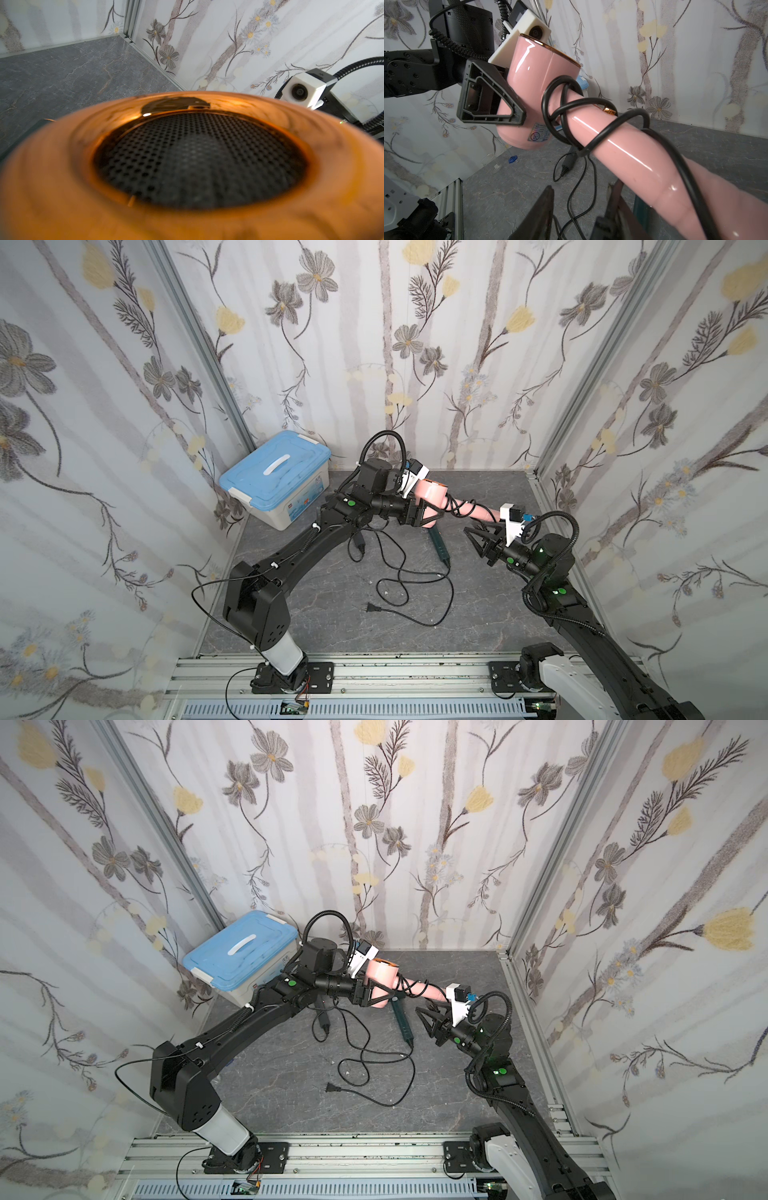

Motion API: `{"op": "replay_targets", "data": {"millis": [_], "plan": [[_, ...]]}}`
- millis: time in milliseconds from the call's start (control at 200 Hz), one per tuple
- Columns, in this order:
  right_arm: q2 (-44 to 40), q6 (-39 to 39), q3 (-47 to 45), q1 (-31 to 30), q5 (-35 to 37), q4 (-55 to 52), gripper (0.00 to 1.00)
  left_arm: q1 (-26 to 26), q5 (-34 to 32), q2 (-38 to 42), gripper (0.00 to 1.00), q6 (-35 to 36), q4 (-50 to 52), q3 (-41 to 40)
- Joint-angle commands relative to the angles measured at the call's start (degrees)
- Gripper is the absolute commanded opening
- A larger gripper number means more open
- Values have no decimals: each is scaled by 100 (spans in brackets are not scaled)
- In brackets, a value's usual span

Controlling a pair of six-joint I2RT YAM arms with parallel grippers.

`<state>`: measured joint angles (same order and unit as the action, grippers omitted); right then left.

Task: Wrap the cord around the hair dryer
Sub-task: Place the hair dryer at the center of the board.

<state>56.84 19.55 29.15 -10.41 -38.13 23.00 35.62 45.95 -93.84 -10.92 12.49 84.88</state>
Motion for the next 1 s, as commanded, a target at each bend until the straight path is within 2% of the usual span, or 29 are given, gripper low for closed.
{"op": "replay_targets", "data": {"millis": [0, 375, 610, 994], "plan": [[-26, 30, 146, 78, -4, 421, 50, 68, 603, 38, 0, 326, 355, 11], [187, -428, 933, 391, -965, -662, 65, 235, 510, -126, 0, 969, 1164, 377], [583, -723, 1064, 511, -1072, -1075, 66, 253, 743, 38, 0, 815, 890, 275], [610, -759, 768, 598, -1295, -984, 69, 211, 1079, 69, 0, 635, 728, 362]]}}
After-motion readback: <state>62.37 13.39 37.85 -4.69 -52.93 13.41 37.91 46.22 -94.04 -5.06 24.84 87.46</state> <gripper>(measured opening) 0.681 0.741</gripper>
